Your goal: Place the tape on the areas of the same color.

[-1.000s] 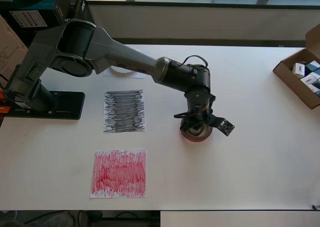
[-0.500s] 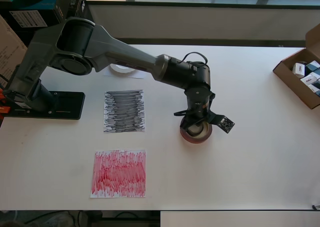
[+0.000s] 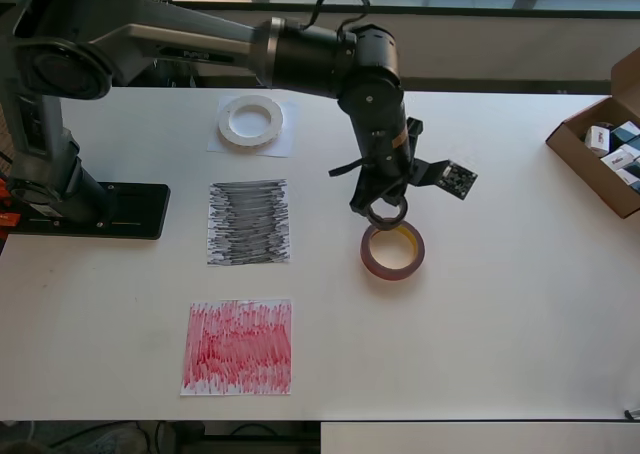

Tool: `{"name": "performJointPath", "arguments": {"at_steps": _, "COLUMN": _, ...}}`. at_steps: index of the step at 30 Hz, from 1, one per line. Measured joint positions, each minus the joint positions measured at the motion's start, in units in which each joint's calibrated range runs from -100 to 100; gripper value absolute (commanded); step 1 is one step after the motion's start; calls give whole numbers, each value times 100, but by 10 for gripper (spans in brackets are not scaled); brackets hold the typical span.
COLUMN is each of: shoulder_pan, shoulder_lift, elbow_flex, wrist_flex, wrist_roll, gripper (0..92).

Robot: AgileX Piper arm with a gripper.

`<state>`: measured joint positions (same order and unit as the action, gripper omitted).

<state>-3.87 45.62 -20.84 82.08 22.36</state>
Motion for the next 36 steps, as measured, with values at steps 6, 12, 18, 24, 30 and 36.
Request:
{"name": "performJointPath", "arguments": {"at_steps": 6, "shoulder_pan": -84, "shoulder_lift": -1051, "elbow_flex": 998, "wrist_flex": -346, "wrist_roll": -612, "gripper": 0}}
{"name": "performJointPath", "arguments": {"at_steps": 12, "shoulder_pan": -67, "shoulder_lift": -2201, "elbow_flex": 2449, "wrist_flex": -1317, "wrist_roll": -1633, "gripper": 0}}
{"name": "performJointPath", "arguments": {"at_steps": 18, "shoulder_pan": 77, "shoulder_lift": -3114, "elbow_flex": 4061, "wrist_flex": -2725, "wrist_roll": -2624, "gripper": 0}}
{"name": "performJointPath", "arguments": {"at_steps": 24, "shoulder_pan": 170, "shoulder_lift": -3564, "elbow_flex": 5345, "wrist_flex": -3807, "wrist_roll": -3365, "gripper": 0}}
{"name": "performJointPath", "arguments": {"at_steps": 30, "shoulder_pan": 170, "shoulder_lift": -3583, "elbow_flex": 6189, "wrist_flex": -4256, "wrist_roll": -3715, "gripper": 0}}
{"name": "performJointPath", "arguments": {"at_steps": 36, "shoulder_pan": 274, "shoulder_lift": -3709, "elbow_flex": 6462, "wrist_flex": -4286, "wrist_roll": -3735, "gripper": 0}}
